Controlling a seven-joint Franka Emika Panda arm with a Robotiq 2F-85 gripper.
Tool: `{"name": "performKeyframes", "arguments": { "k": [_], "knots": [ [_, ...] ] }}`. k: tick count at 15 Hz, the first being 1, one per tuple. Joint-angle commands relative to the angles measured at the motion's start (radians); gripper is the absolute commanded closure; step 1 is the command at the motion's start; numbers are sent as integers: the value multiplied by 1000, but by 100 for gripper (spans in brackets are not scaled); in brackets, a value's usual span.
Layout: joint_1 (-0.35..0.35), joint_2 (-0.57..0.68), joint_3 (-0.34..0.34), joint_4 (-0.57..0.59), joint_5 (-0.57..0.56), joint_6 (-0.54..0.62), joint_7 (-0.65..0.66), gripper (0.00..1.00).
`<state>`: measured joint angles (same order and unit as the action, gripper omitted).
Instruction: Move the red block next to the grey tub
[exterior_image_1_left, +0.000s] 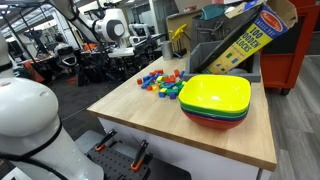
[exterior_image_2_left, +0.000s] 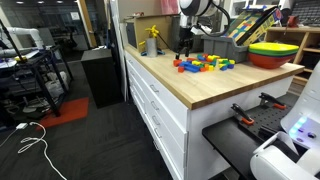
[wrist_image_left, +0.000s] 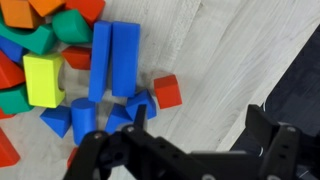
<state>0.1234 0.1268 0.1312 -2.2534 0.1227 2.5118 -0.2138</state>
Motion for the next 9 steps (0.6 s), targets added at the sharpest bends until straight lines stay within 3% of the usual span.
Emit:
{"name": "performKeyframes", "arguments": {
  "k": [1, 9],
  "knots": [
    [-12, 66, 15, 31, 15, 28, -45, 0],
    [-27, 184, 11, 92, -44, 70, -49, 0]
  ]
}}
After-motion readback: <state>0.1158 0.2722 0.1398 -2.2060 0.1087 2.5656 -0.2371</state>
